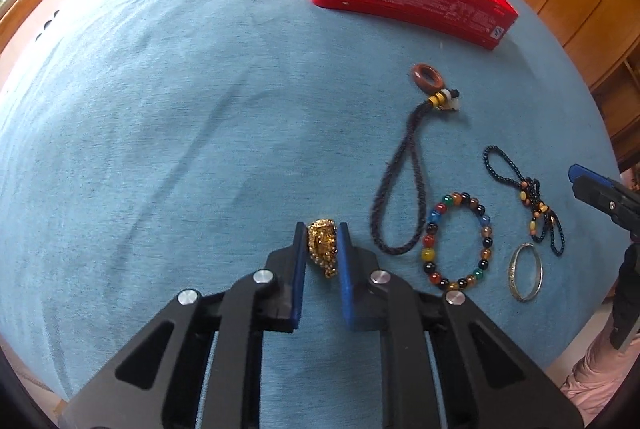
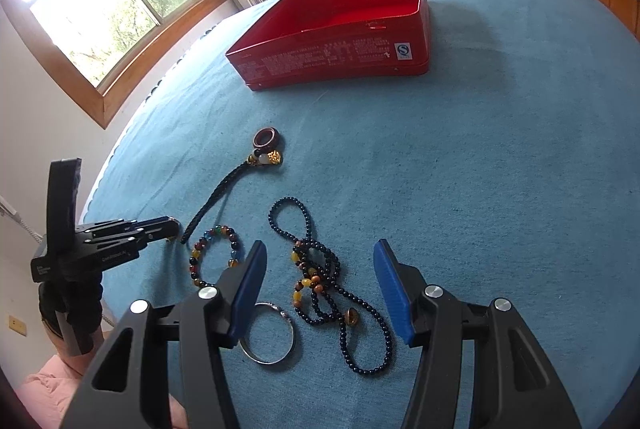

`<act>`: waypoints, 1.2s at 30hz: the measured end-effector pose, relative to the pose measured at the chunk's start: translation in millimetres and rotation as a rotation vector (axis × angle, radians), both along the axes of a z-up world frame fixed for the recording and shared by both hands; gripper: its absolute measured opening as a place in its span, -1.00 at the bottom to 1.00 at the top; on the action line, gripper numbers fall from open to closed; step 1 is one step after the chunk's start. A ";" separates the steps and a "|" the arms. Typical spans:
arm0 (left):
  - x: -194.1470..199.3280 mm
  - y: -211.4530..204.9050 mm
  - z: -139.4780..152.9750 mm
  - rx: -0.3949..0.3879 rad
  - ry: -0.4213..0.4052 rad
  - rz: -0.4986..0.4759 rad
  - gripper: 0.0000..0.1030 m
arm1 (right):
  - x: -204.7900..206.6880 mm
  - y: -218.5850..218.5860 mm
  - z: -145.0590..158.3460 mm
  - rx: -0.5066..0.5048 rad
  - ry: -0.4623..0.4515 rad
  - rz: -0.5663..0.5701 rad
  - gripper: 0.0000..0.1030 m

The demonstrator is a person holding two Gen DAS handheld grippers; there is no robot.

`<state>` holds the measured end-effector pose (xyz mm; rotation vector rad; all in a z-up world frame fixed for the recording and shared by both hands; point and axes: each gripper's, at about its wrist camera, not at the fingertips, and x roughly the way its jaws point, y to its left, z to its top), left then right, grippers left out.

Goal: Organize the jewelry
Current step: 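Lower the left tool onto the gold pendant and close it, then grasp the black bead necklace with the right tool while the left tool holds the pendant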

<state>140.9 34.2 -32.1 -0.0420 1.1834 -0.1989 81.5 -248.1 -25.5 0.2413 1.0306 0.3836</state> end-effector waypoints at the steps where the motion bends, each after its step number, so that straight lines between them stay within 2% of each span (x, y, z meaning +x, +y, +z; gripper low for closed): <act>1: -0.7 2.7 0.9 -0.002 -0.004 0.005 -0.74 | -0.2 0.7 -0.3 -0.003 0.003 0.002 0.09; 18: -7.4 9.0 9.0 -0.049 -0.027 -0.009 -0.74 | 1.3 23.7 -22.8 -0.059 0.085 0.056 0.13; 22: -8.3 5.9 7.2 -0.054 -0.022 -0.021 -0.74 | 6.5 36.5 -29.7 -0.111 0.093 0.087 0.18; 24: -8.4 5.1 6.5 -0.055 -0.020 -0.024 -0.74 | 6.1 43.9 -31.8 -0.156 0.069 0.108 0.19; 26: -8.4 5.0 5.9 -0.058 -0.017 -0.024 -0.74 | 2.8 51.9 -31.9 -0.231 0.030 0.136 -0.05; 27: -8.5 5.2 5.9 -0.060 -0.017 -0.024 -0.74 | 1.1 54.6 -32.4 -0.266 0.011 0.139 -0.25; 28: -8.7 5.5 6.0 -0.060 -0.018 -0.024 -0.74 | 0.5 54.2 -33.2 -0.281 0.000 0.133 -0.38; 30: -9.4 6.0 6.4 -0.062 -0.019 -0.023 -0.74 | 2.1 45.9 -32.9 -0.245 0.013 0.119 -0.65; 36: -11.5 6.0 7.9 -0.073 -0.018 -0.026 -0.74 | 4.3 18.3 -30.9 -0.077 0.064 0.078 -0.70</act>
